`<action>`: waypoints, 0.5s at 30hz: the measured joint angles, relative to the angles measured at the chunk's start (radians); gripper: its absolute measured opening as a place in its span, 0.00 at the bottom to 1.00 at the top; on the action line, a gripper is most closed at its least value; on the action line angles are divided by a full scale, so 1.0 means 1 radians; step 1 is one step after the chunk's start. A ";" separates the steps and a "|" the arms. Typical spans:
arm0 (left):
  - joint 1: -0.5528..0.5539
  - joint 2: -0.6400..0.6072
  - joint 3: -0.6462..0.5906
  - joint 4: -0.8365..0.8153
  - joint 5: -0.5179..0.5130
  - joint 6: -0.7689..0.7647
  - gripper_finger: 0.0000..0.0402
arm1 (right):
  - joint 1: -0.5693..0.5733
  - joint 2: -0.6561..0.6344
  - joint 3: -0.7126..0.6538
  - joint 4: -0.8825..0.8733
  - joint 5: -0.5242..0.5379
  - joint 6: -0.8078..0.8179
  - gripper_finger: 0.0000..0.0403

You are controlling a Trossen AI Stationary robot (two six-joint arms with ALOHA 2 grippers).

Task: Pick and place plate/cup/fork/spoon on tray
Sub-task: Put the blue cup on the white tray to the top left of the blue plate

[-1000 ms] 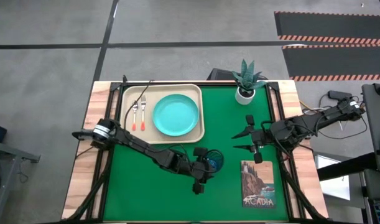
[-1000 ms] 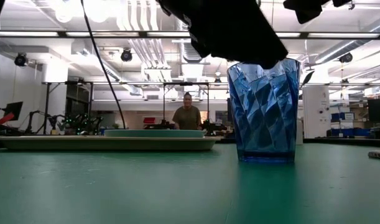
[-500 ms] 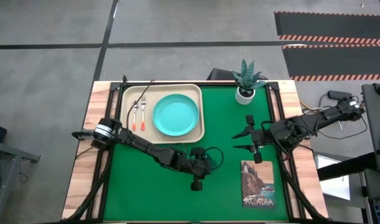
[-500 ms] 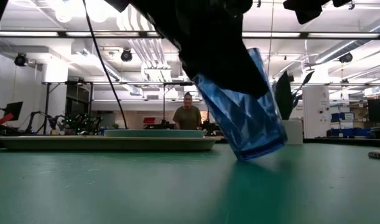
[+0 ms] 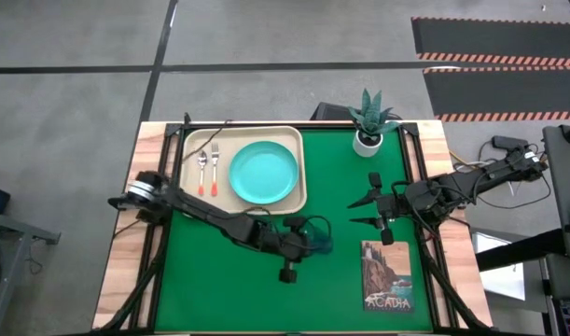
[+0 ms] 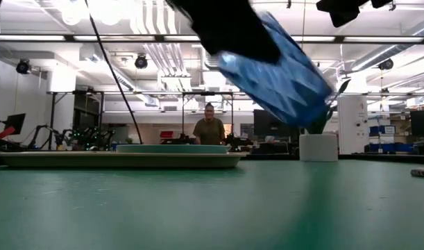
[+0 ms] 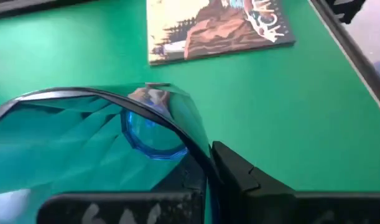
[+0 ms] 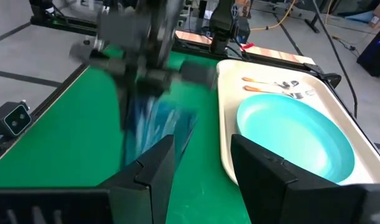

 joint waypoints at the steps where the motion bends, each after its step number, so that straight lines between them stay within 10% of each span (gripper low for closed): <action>1: 0.004 -0.027 0.002 -0.038 0.000 0.008 0.01 | 0.000 0.000 0.000 0.000 0.000 0.000 0.37; 15: 0.349 -0.395 -0.012 -0.656 -0.101 -0.077 0.01 | 0.000 0.019 0.000 0.009 0.001 0.000 0.37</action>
